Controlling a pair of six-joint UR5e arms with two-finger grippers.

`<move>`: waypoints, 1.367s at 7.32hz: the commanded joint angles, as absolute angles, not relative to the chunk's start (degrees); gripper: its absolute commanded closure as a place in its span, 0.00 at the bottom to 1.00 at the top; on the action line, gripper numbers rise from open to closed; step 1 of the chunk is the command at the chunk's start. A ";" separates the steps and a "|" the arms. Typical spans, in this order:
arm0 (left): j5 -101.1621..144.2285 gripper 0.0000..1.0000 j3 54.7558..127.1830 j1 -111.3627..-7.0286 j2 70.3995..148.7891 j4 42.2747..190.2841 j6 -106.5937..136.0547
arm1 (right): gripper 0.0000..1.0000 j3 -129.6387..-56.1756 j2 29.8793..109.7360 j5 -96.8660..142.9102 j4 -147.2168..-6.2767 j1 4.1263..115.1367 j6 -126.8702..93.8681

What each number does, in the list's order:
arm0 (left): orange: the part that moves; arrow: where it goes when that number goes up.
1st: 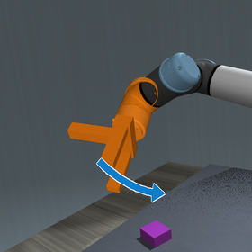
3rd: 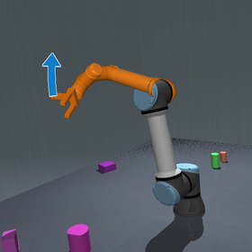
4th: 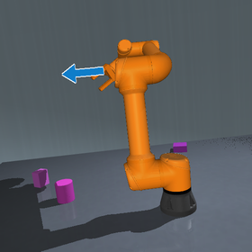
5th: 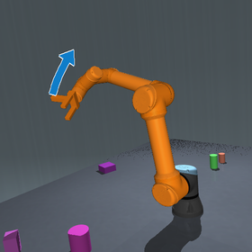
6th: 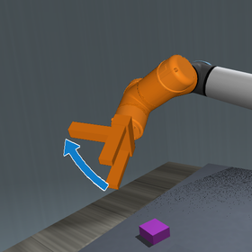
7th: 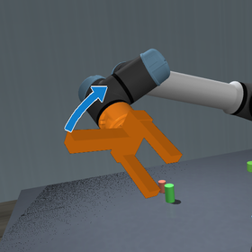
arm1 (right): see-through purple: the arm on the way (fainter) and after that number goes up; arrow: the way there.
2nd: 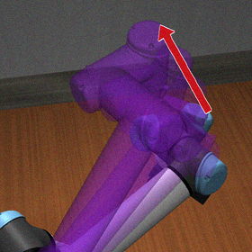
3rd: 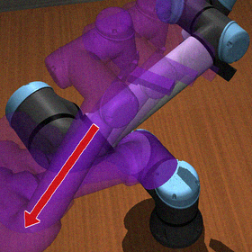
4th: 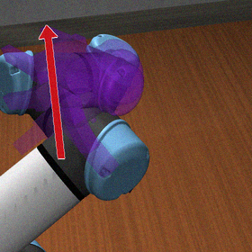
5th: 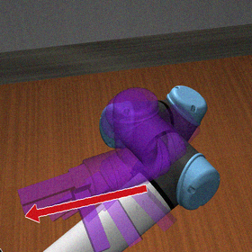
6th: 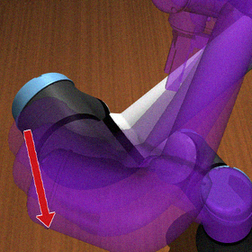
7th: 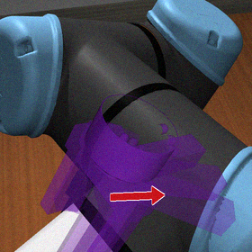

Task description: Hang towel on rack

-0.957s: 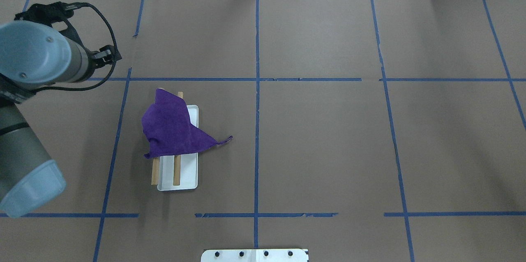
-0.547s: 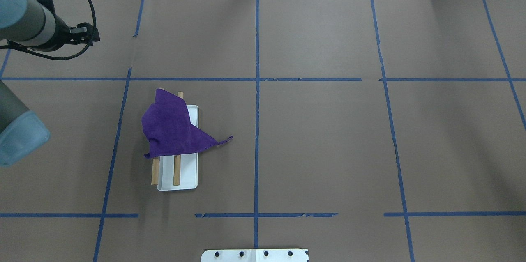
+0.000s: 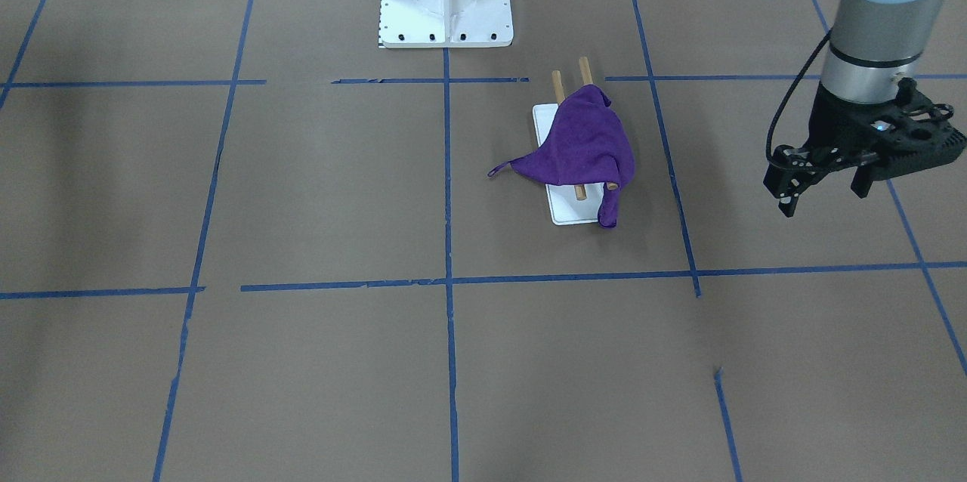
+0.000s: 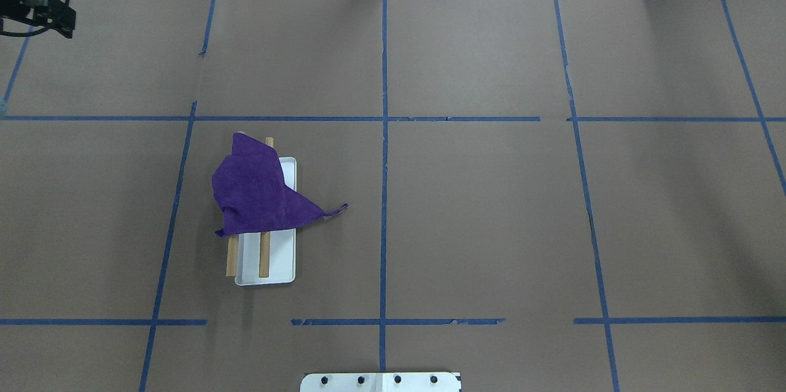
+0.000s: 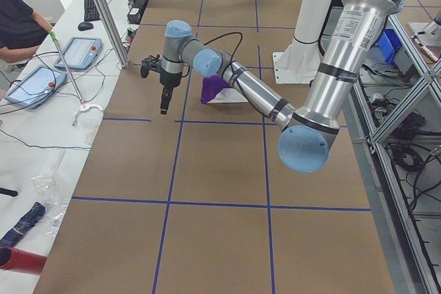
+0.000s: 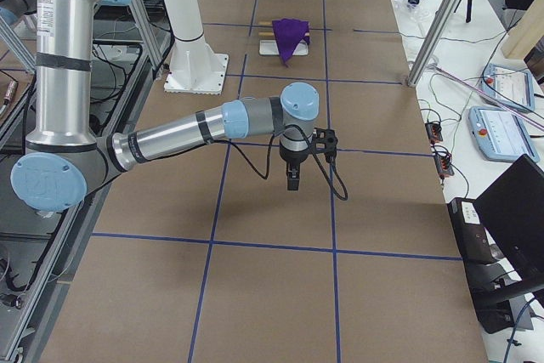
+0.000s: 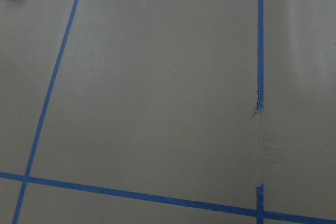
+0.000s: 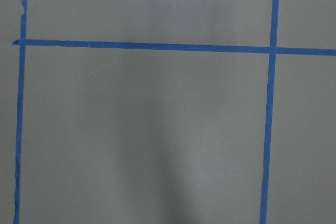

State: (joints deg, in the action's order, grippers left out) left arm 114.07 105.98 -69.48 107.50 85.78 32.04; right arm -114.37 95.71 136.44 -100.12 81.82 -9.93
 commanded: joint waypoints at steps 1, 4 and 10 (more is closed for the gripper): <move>121.17 0.00 101.80 -79.67 104.60 85.87 14.05 | 0.00 -114.08 95.80 136.67 -100.11 82.17 -9.93; 127.60 0.00 96.51 -89.10 97.85 85.96 -3.56 | 0.00 -113.64 95.71 136.67 -100.11 82.70 -9.93; 130.17 0.00 92.04 -90.00 90.88 92.02 -3.43 | 0.00 -113.29 96.06 136.76 -100.11 84.72 -9.84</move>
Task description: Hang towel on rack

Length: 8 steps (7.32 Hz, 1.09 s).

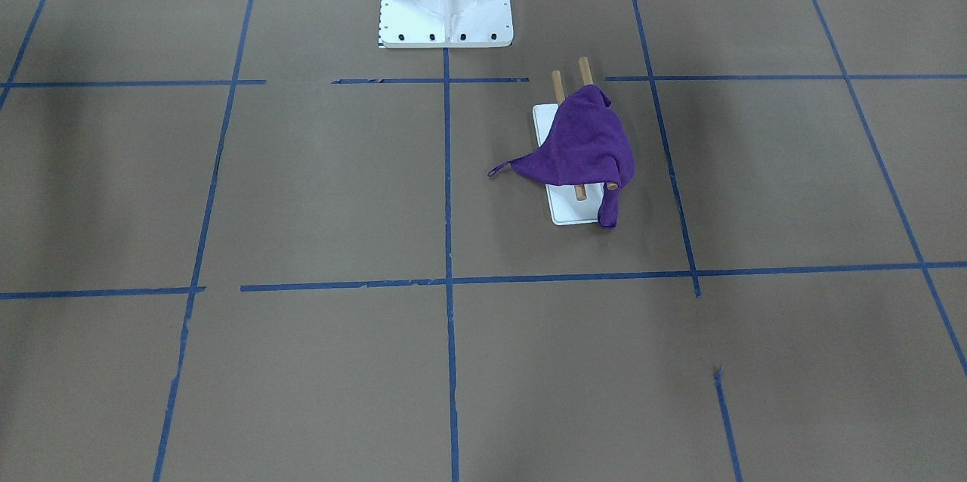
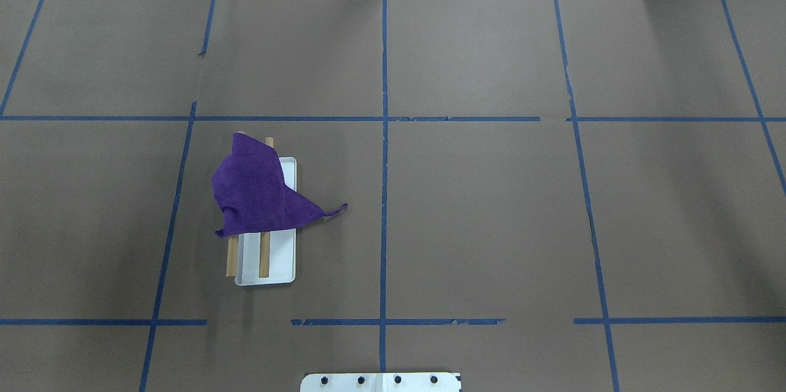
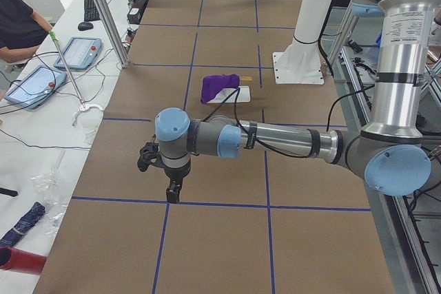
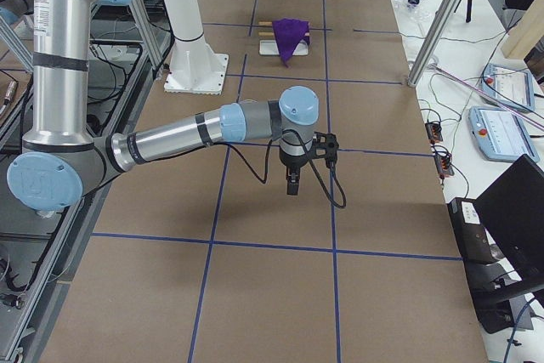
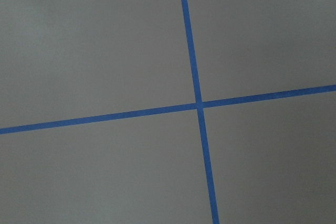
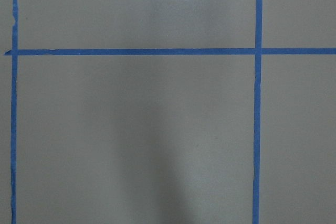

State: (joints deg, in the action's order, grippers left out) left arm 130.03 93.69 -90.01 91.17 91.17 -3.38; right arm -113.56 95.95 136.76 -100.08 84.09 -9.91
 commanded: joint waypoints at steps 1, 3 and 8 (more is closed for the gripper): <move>130.17 0.00 91.50 -89.83 91.05 92.02 -3.25 | 0.00 -112.77 96.06 136.67 -100.11 85.51 -9.50; 130.25 0.00 91.76 -89.82 91.23 91.93 -1.51 | 0.00 -108.40 95.28 136.58 -100.11 87.88 -1.46; 133.68 0.00 92.46 -89.82 91.23 91.85 1.05 | 0.00 -99.67 95.09 136.41 -99.40 91.76 6.86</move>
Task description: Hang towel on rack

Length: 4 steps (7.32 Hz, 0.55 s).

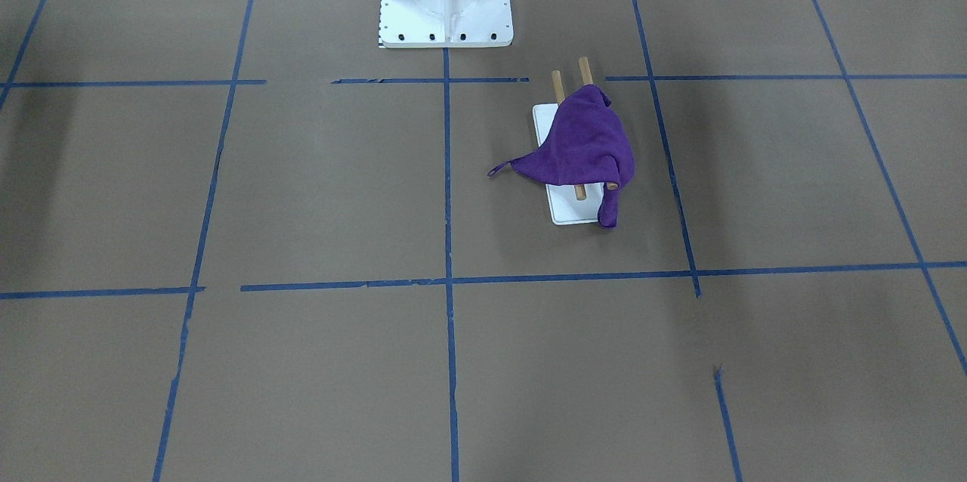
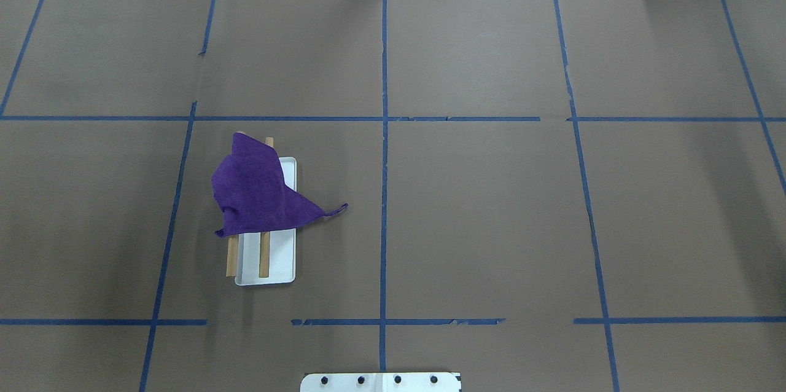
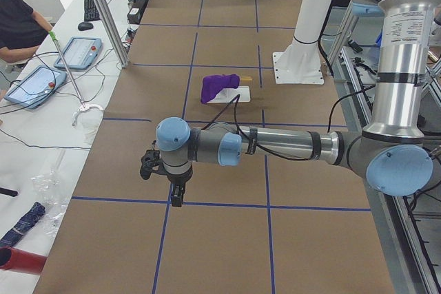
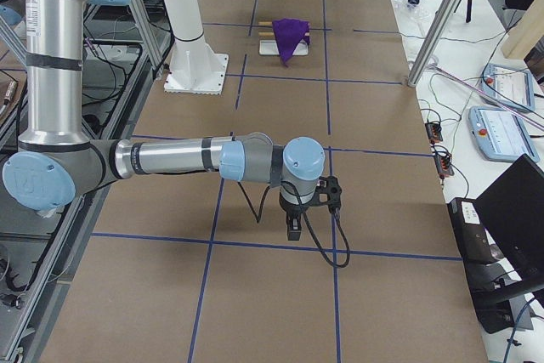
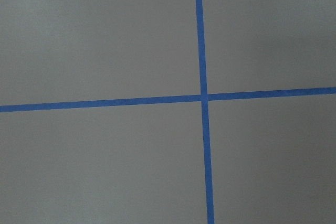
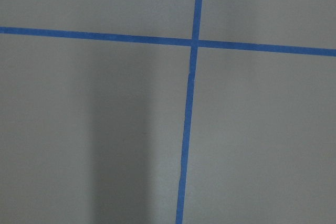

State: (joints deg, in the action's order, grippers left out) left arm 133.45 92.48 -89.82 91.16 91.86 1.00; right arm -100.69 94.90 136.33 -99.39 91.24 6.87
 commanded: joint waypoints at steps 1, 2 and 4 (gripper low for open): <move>133.68 0.00 92.37 -89.82 91.14 91.93 1.05 | 0.00 -98.88 95.18 136.32 -99.32 91.76 6.59; 133.77 0.00 92.46 -89.82 91.14 91.85 1.14 | 0.00 -98.70 94.92 136.32 -99.14 91.67 5.81; 133.68 0.00 92.46 -89.82 91.14 91.93 1.14 | 0.00 -98.61 94.66 136.41 -98.53 91.67 5.63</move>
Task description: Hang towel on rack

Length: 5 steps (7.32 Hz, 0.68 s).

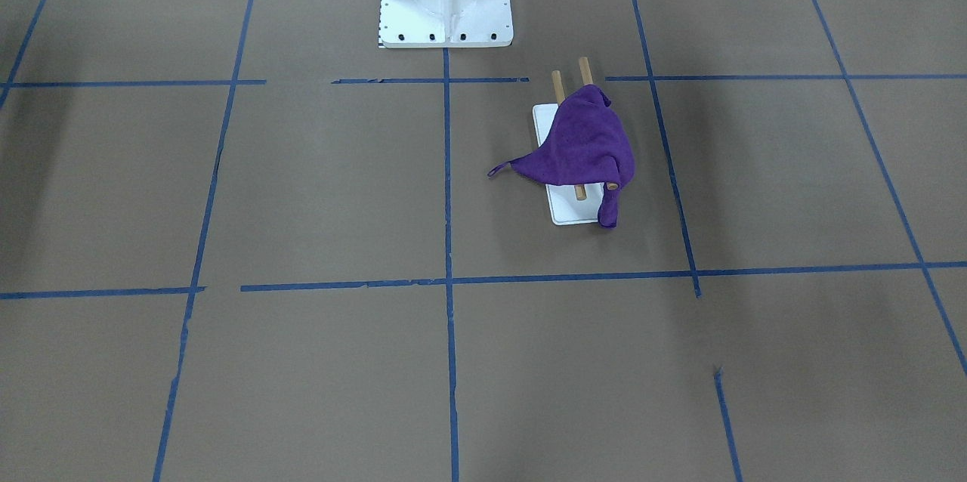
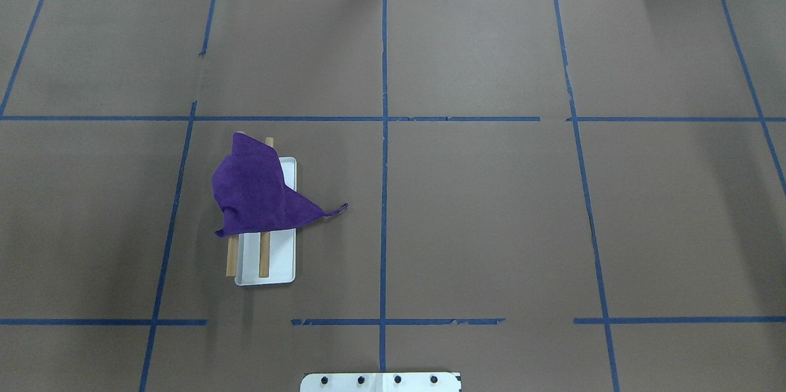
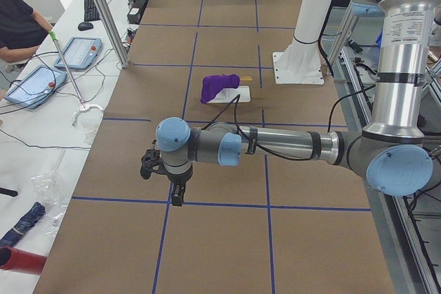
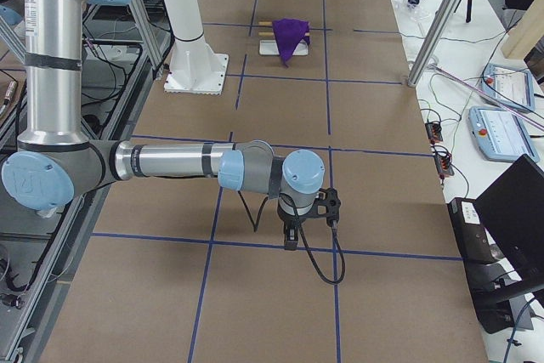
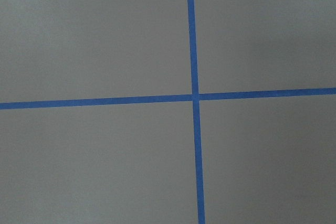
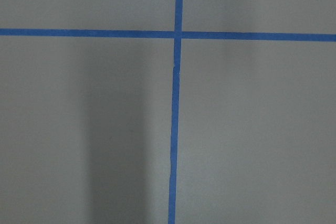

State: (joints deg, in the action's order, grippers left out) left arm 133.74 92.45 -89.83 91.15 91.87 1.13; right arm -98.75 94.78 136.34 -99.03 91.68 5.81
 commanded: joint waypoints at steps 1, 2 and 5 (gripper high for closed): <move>133.77 0.00 92.55 -89.82 91.23 91.93 1.14 | 0.00 -97.57 94.75 136.41 -94.96 91.67 4.75; 133.68 0.00 92.55 -89.82 91.23 91.93 1.14 | 0.00 -95.99 94.75 136.41 -91.01 91.67 2.14; 133.77 0.00 92.55 -89.82 91.32 91.93 1.14 | 0.00 -95.27 94.66 136.84 -87.90 91.67 0.00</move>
